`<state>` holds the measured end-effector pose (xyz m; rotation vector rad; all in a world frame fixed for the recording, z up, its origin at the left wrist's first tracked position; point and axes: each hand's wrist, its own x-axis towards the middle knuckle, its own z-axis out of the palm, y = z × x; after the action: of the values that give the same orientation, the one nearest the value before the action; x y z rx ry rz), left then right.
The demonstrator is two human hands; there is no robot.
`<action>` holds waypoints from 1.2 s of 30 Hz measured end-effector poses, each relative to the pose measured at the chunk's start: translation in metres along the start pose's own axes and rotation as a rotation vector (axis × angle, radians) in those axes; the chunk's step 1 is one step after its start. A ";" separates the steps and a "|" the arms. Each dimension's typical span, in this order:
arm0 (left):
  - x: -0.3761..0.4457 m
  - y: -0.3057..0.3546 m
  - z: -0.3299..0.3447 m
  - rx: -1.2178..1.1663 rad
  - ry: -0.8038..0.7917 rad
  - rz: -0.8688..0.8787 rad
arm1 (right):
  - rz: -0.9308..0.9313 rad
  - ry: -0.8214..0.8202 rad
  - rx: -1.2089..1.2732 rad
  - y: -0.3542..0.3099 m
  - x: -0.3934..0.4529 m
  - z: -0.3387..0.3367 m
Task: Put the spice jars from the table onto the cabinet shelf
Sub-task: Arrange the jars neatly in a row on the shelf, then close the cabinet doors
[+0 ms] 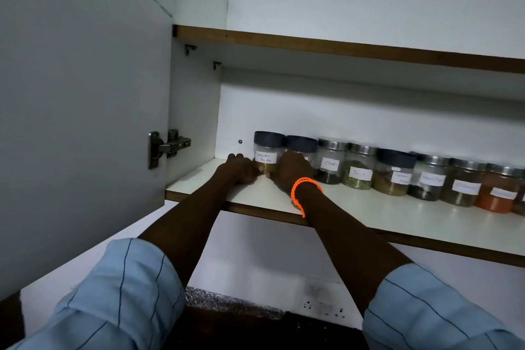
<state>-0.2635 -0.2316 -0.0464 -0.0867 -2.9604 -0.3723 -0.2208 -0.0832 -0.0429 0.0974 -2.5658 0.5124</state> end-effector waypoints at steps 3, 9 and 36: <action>-0.008 0.004 0.005 0.013 0.016 -0.001 | -0.033 -0.071 0.063 0.008 -0.010 -0.009; -0.043 0.026 0.014 0.005 0.135 0.092 | -0.014 0.000 0.054 0.044 -0.053 -0.048; -0.393 0.471 0.043 -1.130 0.030 0.800 | 0.396 0.767 0.031 0.251 -0.420 -0.375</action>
<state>0.1535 0.2197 -0.0376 -1.2558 -2.0181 -1.7168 0.2786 0.2778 -0.0417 -0.5097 -1.8168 0.5885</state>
